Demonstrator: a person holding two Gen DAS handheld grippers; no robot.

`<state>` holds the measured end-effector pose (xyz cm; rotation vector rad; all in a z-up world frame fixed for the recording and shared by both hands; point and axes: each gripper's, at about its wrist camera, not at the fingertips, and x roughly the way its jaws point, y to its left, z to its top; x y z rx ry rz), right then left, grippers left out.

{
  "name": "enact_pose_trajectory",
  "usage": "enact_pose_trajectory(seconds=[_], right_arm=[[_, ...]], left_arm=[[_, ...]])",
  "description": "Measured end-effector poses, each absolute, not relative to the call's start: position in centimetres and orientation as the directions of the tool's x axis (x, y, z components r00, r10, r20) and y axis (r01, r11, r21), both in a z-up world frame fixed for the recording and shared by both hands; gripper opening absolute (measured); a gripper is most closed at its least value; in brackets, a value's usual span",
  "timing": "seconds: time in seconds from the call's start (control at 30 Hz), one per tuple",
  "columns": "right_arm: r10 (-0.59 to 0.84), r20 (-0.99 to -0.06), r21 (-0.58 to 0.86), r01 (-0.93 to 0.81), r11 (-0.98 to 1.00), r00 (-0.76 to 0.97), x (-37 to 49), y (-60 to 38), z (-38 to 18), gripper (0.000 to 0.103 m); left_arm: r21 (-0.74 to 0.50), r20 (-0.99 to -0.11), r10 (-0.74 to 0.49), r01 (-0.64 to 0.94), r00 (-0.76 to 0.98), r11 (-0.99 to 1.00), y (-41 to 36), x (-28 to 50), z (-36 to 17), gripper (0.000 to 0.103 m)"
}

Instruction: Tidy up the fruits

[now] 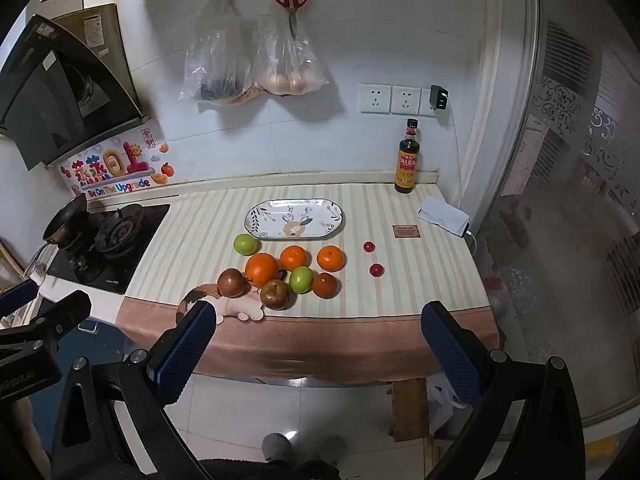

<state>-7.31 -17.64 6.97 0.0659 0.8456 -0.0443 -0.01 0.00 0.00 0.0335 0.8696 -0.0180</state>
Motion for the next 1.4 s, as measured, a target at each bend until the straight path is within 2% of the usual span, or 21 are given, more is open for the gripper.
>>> enact_pose_trajectory(seconds=[1.4], right_arm=[[-0.001,-0.743,0.058,0.065,0.996,0.67,-8.5,-17.9,7.1,0.103]], left_arm=[[0.025,-0.764,0.001,0.028,0.645,0.999,-0.2,-0.6,0.2,0.103]])
